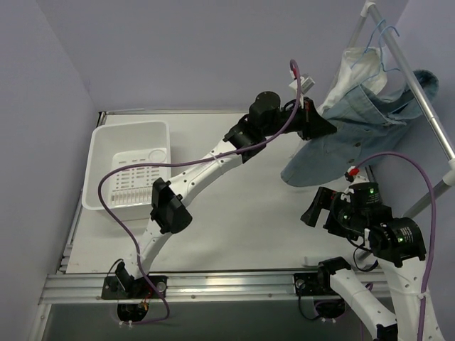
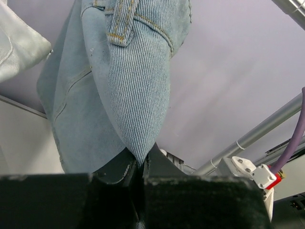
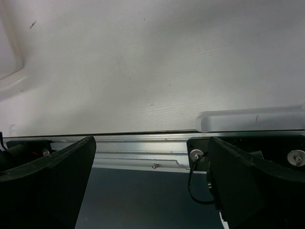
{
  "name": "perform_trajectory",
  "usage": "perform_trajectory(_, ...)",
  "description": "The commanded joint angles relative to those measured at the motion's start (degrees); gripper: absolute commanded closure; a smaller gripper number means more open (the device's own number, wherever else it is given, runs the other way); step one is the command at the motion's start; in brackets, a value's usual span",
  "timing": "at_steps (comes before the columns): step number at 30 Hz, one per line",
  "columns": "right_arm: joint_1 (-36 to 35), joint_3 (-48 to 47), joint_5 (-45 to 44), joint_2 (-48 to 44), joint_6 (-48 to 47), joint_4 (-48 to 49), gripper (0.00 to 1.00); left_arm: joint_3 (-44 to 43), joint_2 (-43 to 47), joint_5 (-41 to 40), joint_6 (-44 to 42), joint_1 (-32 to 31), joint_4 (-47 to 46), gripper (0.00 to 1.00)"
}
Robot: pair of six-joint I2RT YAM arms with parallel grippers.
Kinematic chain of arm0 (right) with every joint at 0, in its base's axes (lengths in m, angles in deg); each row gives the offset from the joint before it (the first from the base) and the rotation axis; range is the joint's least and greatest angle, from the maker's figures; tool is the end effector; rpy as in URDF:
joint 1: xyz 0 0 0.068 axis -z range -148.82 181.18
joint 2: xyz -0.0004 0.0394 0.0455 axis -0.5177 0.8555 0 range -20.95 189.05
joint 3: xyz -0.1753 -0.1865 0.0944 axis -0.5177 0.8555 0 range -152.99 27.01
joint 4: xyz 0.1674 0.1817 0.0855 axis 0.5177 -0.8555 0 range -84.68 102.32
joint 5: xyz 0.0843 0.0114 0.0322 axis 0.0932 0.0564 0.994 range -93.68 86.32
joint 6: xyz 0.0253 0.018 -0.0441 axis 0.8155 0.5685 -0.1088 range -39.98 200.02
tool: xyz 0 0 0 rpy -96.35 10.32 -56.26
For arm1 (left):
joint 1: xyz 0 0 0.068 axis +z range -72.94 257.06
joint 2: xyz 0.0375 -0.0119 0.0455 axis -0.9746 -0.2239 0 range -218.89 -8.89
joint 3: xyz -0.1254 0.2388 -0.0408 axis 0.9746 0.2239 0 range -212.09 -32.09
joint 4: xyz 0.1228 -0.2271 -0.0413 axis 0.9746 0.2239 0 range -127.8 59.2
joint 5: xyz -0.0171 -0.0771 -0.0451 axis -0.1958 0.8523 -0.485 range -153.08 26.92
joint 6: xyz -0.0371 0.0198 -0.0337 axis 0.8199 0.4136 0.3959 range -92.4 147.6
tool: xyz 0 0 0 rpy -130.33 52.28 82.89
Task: Remove the skirt from the hanger
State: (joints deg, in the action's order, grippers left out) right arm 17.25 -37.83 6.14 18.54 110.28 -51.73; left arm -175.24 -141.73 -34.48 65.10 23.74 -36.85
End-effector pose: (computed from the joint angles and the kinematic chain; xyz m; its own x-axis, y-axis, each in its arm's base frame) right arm 0.0930 0.0293 0.3723 -0.7088 0.3358 -0.6204 -0.0107 0.8742 0.4854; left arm 0.3051 -0.4381 0.4272 -0.5233 -0.1922 -0.8302 0.8416 0.0361 -0.5389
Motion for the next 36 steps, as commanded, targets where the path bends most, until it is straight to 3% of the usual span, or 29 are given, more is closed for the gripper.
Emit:
perform_trajectory(1,-0.2,-1.1,-1.0,1.1,-1.0,0.6,0.00,1.7,7.7,2.8,0.6,0.3,-11.8,0.98)
perform_trajectory(15,-0.2,-0.7,-0.2,0.9,-1.2,1.2,0.00,24.0,25.5,2.0,1.2,3.7,-11.6,0.98)
perform_trajectory(22,-0.2,-0.6,1.4,1.8,-2.0,2.4,0.00,30.9,33.9,3.3,2.0,5.2,-4.6,0.98)
perform_trajectory(27,-0.2,-0.9,2.5,2.6,-2.6,3.3,0.00,42.8,44.7,2.4,2.4,7.2,-1.0,0.98)
perform_trajectory(36,-0.2,-3.4,9.4,5.7,-5.7,6.0,0.00,54.0,58.4,-2.4,-0.8,9.9,22.6,0.98)
